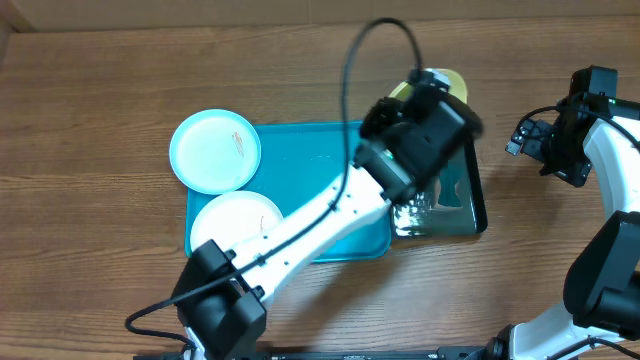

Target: Clean dirty plates on tray and stack at the side

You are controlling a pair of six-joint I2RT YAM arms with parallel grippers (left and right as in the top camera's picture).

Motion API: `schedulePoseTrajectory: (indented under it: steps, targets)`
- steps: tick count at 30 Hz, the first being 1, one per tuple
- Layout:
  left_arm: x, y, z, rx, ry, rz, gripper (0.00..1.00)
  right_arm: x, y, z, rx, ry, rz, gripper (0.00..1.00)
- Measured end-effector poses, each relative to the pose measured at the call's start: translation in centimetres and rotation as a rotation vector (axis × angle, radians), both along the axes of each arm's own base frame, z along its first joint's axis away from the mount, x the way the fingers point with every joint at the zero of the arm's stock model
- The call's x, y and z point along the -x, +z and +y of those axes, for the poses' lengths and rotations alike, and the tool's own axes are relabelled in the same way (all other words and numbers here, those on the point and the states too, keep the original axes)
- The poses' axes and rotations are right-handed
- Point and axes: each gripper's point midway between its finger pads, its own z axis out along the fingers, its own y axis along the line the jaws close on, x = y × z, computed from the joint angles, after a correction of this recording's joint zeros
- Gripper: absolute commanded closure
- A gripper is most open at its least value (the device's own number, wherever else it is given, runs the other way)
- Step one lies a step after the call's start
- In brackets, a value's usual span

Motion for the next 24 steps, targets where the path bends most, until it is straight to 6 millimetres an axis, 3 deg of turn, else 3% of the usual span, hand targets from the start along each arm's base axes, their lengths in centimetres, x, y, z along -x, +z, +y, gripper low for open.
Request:
schedulePoseTrajectory:
  steps: [5,11,17,24]
  targets:
    - [1.5,3.7,-2.1,-0.117,-0.011,-0.164,0.96,0.0,0.0,0.0,0.0,0.0,0.0,0.0]
    - [3.1,6.2,-4.0,-0.199,-0.04,-0.252,0.96,0.0,0.0,0.0,0.0,0.0,0.0,0.0]
    - [3.1,8.5,-3.6,-0.224,0.015,-0.322,0.96,0.0,0.0,0.0,0.0,0.0,0.0,0.0]
    - [3.1,9.1,-3.1,-0.236,0.047,-0.338,0.96,0.0,0.0,0.0,0.0,0.0,0.0,0.0]
